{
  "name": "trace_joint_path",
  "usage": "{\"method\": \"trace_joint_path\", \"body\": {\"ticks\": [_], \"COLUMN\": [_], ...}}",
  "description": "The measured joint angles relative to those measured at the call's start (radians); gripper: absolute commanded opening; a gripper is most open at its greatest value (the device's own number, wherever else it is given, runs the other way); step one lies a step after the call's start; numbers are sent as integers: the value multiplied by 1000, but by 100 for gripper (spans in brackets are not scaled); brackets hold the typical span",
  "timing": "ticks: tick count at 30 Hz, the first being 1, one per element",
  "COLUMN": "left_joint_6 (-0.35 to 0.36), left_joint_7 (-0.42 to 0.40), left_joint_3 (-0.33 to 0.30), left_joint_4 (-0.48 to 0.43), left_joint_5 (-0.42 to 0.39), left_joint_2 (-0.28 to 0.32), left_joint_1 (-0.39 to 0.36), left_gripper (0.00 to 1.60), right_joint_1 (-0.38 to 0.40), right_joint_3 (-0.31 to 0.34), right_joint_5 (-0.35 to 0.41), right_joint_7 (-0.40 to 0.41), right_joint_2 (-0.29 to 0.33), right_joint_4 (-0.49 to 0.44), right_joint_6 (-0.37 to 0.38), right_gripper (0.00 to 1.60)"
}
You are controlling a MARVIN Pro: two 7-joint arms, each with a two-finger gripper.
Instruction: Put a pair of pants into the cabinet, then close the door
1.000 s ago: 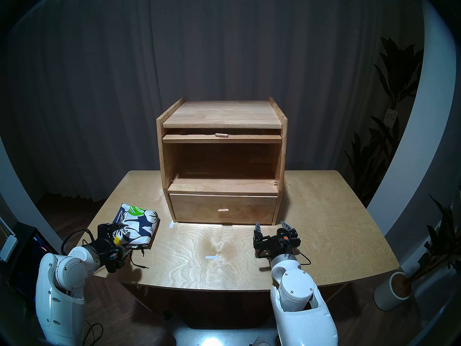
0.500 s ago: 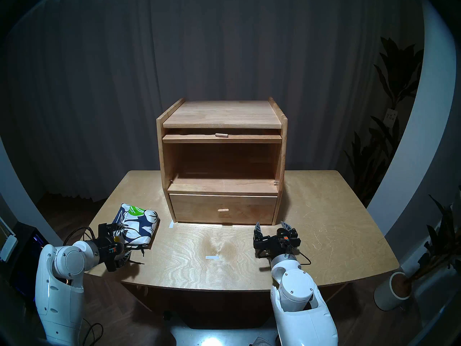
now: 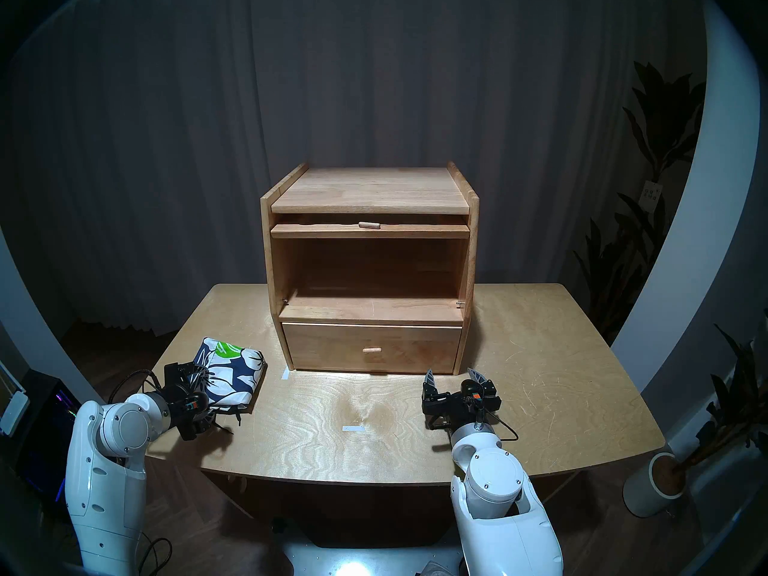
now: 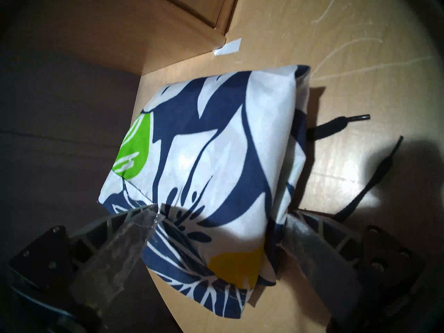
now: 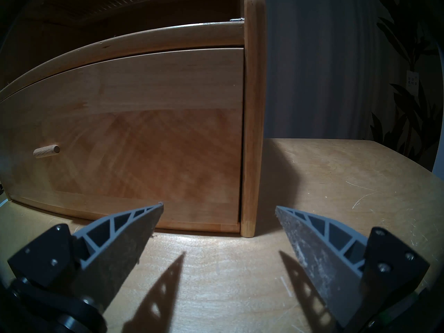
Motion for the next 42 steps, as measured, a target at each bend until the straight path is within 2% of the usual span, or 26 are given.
{"method": "trace_joint_path", "body": {"ticks": [3, 8, 13, 16, 22, 30, 32, 34, 42], "left_joint_6": [-10, -15, -16, -22, -61, -123, -146, -152, -189], "left_joint_7": [24, 112, 193, 230, 242, 236, 230, 227, 180], "left_joint_3": [23, 35, 8, -20, -71, -98, -110, -116, -171], "left_joint_4": [-2, 5, 6, -11, -86, -180, -218, -231, -341], "left_joint_5": [7, 52, 70, 52, -101, -305, -383, -411, -621], "left_joint_2": [-17, -48, -75, -94, -133, -165, -174, -177, -194], "left_joint_1": [24, 65, 86, 100, 115, 116, 118, 119, 159], "left_gripper": [0, 0, 0, 0, 0, 0, 0, 0, 0], "right_joint_1": [0, 0, 0, 0, 0, 1, 2, 2, 3], "right_joint_3": [0, 0, 0, 0, 0, 0, 0, 0, 0], "right_joint_5": [0, 0, 0, 0, 0, 0, 0, 0, 0], "right_joint_7": [0, 0, 0, 0, 0, 0, 0, 0, 0], "right_joint_2": [0, 0, 0, 0, 0, 0, 0, 0, 0], "right_joint_4": [0, 0, 0, 0, 1, 4, 6, 6, 10], "right_joint_6": [0, 0, 0, 0, 0, 0, 0, 0, 0], "right_gripper": [160, 160, 160, 160, 160, 160, 160, 160, 160]}}
